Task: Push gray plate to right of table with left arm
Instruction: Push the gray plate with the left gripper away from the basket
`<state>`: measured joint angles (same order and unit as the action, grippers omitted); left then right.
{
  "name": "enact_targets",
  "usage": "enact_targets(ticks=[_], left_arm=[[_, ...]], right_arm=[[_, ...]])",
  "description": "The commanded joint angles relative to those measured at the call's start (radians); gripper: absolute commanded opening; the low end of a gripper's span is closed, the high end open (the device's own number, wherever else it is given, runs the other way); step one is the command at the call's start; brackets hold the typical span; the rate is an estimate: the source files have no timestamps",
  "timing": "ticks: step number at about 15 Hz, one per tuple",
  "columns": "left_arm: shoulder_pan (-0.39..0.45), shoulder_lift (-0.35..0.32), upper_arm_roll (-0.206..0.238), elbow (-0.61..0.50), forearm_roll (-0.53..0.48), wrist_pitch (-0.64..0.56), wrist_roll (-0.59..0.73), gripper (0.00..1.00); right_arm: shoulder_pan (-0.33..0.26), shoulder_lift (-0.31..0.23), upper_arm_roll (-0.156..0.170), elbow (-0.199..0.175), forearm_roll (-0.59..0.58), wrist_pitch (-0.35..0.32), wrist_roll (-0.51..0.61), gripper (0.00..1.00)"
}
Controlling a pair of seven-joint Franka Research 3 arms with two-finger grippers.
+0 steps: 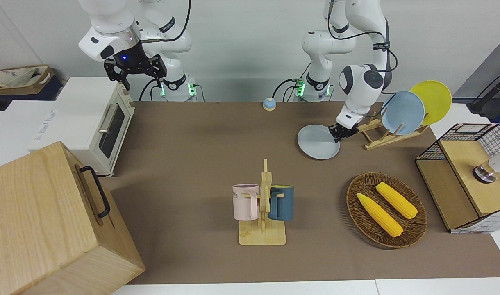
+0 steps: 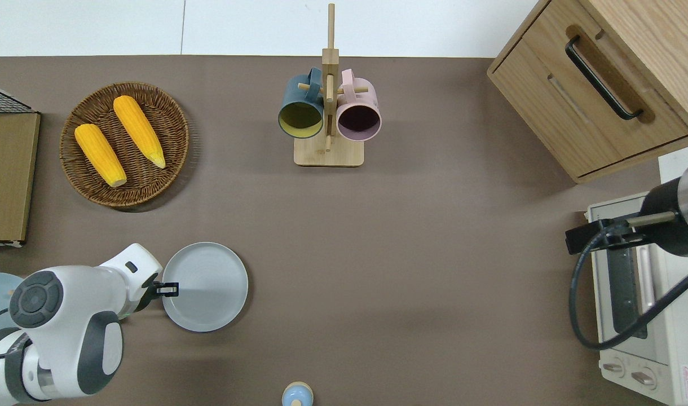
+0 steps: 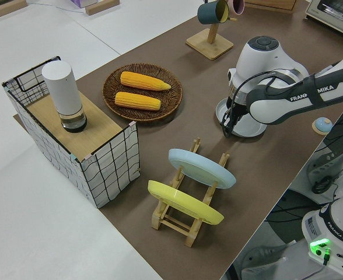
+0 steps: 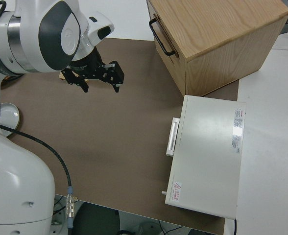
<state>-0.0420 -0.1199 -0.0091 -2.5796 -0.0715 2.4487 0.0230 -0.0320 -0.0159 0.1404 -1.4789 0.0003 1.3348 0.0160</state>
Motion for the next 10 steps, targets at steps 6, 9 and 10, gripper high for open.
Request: enact_targets(ticks=[6,9,10], left_arm=[[-0.145,0.065,0.000,0.006,-0.096,0.056,-0.081,0.00],[-0.202,0.089,-0.002,0.030,-0.096,0.056,-0.153,0.00],[-0.219,0.098,-0.003,0.039,-0.096,0.056,-0.175,0.00]], right_arm=[[-0.019,-0.002,0.016,0.009,0.004,-0.016,0.013,0.983],[-0.019,-0.002,0.016,0.009,0.004,-0.016,0.012,0.983],[-0.019,-0.002,0.016,0.009,0.004,-0.016,0.012,0.983]])
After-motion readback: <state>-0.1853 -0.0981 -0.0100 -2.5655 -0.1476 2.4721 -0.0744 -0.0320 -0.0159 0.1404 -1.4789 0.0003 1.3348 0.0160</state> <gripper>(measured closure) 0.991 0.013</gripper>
